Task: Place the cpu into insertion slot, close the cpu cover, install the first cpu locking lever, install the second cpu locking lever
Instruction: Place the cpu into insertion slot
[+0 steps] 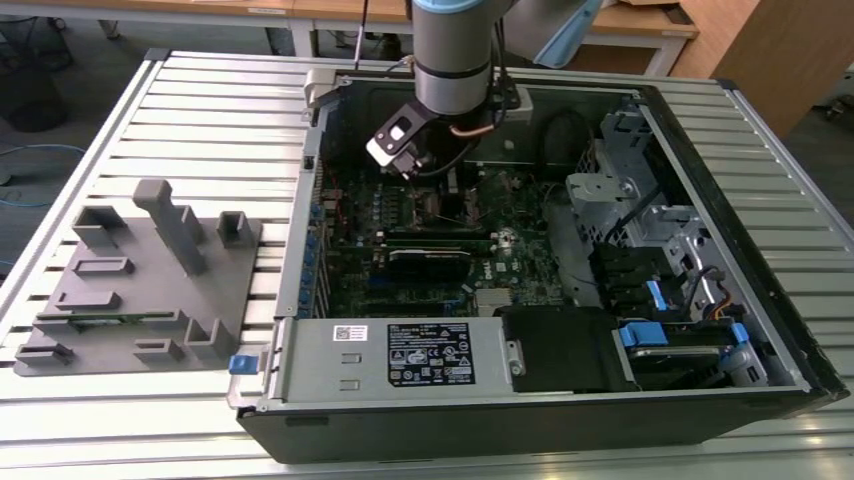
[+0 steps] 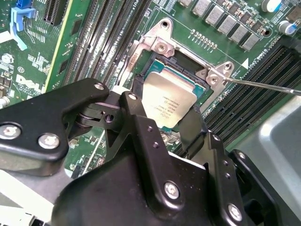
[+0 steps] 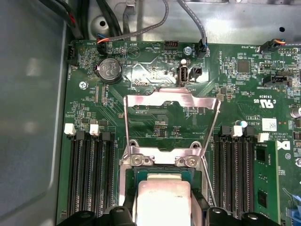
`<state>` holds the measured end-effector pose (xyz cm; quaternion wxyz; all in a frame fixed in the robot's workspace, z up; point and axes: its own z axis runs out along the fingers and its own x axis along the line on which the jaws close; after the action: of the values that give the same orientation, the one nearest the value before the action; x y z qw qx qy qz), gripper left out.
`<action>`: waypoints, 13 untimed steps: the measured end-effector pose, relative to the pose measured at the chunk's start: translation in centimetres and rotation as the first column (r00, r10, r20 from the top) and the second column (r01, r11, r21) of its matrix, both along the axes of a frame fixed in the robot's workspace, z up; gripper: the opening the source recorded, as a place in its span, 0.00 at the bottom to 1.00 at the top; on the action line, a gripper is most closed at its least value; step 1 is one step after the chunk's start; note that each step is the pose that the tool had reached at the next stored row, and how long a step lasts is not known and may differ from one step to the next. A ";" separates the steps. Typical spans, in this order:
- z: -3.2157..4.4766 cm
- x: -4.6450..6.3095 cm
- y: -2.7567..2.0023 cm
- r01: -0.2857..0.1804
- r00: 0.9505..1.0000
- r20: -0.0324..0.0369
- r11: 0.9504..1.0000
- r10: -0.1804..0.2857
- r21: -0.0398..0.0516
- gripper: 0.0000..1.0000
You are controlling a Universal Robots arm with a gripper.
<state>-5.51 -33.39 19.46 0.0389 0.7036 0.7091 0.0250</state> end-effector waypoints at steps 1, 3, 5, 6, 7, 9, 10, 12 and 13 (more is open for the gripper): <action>0.03 0.0 0.00 0.000 1.000 0.000 1.000 0.000 0.000 0.54; 0.03 0.0 0.00 0.000 1.000 0.000 1.000 0.000 0.000 0.54; 0.03 -0.1 -0.01 0.000 1.000 0.004 1.000 0.000 0.000 0.54; 0.02 -0.1 -0.01 0.000 1.000 0.008 1.000 0.000 0.001 0.54; 0.00 -0.2 -0.01 0.000 1.000 0.012 1.000 0.000 0.001 0.54; -0.03 -0.3 -0.01 0.000 1.000 0.017 1.000 0.000 0.003 0.54; -0.04 -0.3 -0.01 0.000 1.000 0.020 1.000 0.000 0.003 0.54; -0.05 -0.4 -0.01 0.000 1.000 0.023 1.000 0.000 0.004 0.54; -0.06 -0.4 -0.01 0.000 1.000 0.024 1.000 0.000 0.005 0.54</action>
<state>-5.91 -33.40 19.40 0.0457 0.7034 0.7085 0.0350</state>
